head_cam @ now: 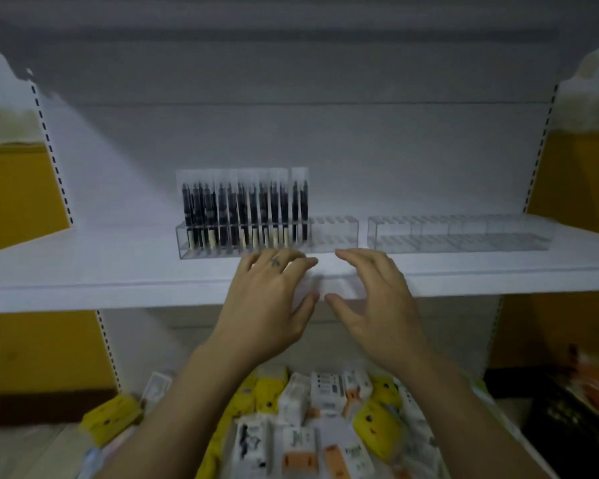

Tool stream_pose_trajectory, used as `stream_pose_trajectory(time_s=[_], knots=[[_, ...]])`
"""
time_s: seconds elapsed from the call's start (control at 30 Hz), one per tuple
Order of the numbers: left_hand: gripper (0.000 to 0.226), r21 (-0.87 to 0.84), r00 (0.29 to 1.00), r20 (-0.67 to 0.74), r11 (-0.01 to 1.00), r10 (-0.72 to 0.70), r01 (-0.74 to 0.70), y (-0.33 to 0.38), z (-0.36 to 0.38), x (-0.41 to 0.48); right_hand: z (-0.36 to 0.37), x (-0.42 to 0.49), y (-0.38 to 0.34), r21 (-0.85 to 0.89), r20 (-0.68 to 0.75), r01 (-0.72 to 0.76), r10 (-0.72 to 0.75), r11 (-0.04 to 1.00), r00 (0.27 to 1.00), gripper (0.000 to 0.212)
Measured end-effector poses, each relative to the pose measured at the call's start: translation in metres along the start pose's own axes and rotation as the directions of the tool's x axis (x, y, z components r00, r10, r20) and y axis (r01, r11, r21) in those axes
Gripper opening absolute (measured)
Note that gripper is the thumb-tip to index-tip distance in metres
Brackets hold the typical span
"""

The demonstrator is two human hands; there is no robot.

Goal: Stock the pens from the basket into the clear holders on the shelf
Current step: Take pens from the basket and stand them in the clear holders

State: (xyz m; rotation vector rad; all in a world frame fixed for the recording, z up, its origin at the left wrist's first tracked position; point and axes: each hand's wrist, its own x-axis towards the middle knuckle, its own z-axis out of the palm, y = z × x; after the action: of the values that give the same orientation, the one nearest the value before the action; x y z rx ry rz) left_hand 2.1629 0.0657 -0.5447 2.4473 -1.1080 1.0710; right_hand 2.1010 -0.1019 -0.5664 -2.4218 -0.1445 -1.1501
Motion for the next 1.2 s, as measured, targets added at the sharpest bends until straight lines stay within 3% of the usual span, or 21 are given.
stream_pose_trajectory(time_s=[0.1, 0.17, 0.3, 0.5, 0.7, 0.87, 1.0, 1.1, 1.2], knots=[[0.045, -0.020, 1.000, 0.009, 1.000, 0.003, -0.003, 0.010, 0.013, -0.028, 0.003, -0.031, 0.004, 0.002, -0.077, 0.030, -0.030, 1.000, 0.997, 0.042], [0.043, -0.042, 0.999, 0.035, 0.999, -0.024, 0.026, 0.018, 0.026, -0.049, 0.009, -0.054, 0.010, -0.007, -0.050, 0.004, -0.004, 1.000, 0.999, 0.036], [0.043, -0.127, 0.978, 0.185, 0.984, -0.100, 0.124, 0.036, 0.063, -0.088, 0.034, -0.102, 0.035, -0.047, 0.146, -0.180, 0.185, 0.983, 0.972, 0.037], [0.044, -0.198, 0.872, 0.457, 0.935, -0.177, 0.293, 0.053, 0.132, -0.143, 0.077, -0.168, 0.075, -0.127, 0.439, -0.338, 0.358, 0.933, 0.824, 0.049], [0.049, -0.186, 0.697, 0.692, 0.887, -0.187, 0.422, 0.061, 0.194, -0.208, 0.113, -0.230, 0.107, -0.231, 0.630, -0.430, 0.471, 0.873, 0.617, 0.060], [0.048, -0.182, 0.538, 0.822, 0.812, -0.184, 0.555, 0.071, 0.225, -0.258, 0.137, -0.265, 0.127, -0.284, 0.702, -0.524, 0.546, 0.803, 0.457, 0.064], [0.036, -0.166, 0.411, 0.900, 0.760, -0.142, 0.628, 0.077, 0.241, -0.282, 0.148, -0.304, 0.140, -0.324, 0.774, -0.602, 0.570, 0.730, 0.276, 0.054], [0.022, -0.121, 0.305, 0.945, 0.739, -0.119, 0.663, 0.078, 0.256, -0.300, 0.153, -0.328, 0.149, -0.336, 0.788, -0.632, 0.576, 0.698, 0.217, 0.041], [0.026, -0.072, 0.198, 0.976, 0.718, -0.093, 0.693, 0.082, 0.269, -0.320, 0.157, -0.341, 0.158, -0.378, 0.805, -0.606, 0.571, 0.700, 0.157, 0.032]])
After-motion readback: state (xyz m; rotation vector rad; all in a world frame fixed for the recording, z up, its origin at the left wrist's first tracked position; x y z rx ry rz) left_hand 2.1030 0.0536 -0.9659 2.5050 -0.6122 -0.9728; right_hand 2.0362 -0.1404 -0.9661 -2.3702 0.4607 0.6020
